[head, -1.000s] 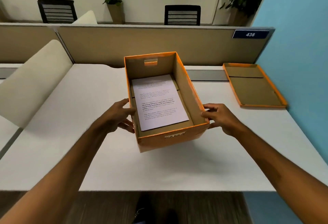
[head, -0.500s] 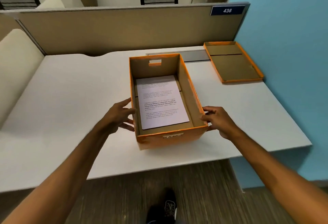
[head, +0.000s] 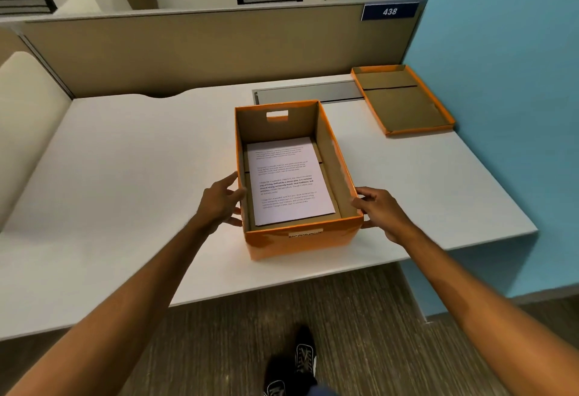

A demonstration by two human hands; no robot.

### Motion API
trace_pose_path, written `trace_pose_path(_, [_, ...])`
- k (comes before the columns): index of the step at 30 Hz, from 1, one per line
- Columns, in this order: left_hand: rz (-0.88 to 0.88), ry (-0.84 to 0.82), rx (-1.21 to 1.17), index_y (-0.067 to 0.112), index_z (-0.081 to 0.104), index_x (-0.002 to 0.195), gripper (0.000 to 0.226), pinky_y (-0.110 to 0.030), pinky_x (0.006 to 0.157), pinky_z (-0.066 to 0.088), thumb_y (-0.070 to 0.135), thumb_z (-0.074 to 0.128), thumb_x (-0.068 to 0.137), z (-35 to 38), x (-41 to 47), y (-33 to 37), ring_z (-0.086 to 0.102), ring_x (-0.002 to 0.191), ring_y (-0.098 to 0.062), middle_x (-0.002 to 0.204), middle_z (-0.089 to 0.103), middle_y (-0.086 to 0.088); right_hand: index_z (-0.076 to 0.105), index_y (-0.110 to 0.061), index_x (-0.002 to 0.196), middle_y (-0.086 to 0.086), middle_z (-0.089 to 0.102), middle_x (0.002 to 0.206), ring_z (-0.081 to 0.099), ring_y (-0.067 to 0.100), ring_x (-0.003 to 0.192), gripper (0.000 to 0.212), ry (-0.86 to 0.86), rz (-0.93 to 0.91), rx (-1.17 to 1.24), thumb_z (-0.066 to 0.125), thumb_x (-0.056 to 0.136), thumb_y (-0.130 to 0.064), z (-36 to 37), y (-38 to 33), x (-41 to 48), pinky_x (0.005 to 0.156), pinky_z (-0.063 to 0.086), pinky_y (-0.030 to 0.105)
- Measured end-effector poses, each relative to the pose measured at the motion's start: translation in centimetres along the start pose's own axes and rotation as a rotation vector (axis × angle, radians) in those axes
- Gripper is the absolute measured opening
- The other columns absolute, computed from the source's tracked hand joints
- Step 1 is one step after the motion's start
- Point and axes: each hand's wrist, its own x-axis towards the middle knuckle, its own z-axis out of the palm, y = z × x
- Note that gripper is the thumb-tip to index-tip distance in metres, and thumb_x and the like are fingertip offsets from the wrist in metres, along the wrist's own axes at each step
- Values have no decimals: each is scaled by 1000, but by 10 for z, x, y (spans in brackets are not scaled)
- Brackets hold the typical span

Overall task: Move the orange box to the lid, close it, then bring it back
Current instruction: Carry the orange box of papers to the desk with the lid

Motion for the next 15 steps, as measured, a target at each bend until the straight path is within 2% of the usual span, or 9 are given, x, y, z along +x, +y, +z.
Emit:
trace_pose_path(5, [17,24,6,22,27,153,65,-51,70,60,26,56,96,2,-3,-2,67,86,-30,130,61,-20,57,-15,132,11,64,112,62,30,100,38,27,-12,-80,52,98,-32,4,-7,-9,80,58,47])
trace_pose_path(10, [27,34,48,18,27,153,67,-51,72,60,27,59,94,1,-3,-6,69,84,-31,128,62,-21,54,-16,135,9,63,116,61,29,103,41,52,-8,-140,47,99,-36,9,-11,-14,73,55,36])
trace_pose_path(12, [53,100,177,14,29,151,68,-54,82,58,34,58,94,1,-3,-7,67,100,-36,131,61,-20,51,-18,138,10,60,127,59,31,112,45,56,-12,-155,48,99,-39,9,-14,-16,79,55,39])
trace_pose_path(15, [165,203,387,10,33,148,67,-53,97,49,44,53,94,3,-4,-5,56,122,-39,140,55,-19,48,-17,142,10,53,142,54,32,125,51,91,-30,-188,50,97,-42,6,-17,-18,98,50,50])
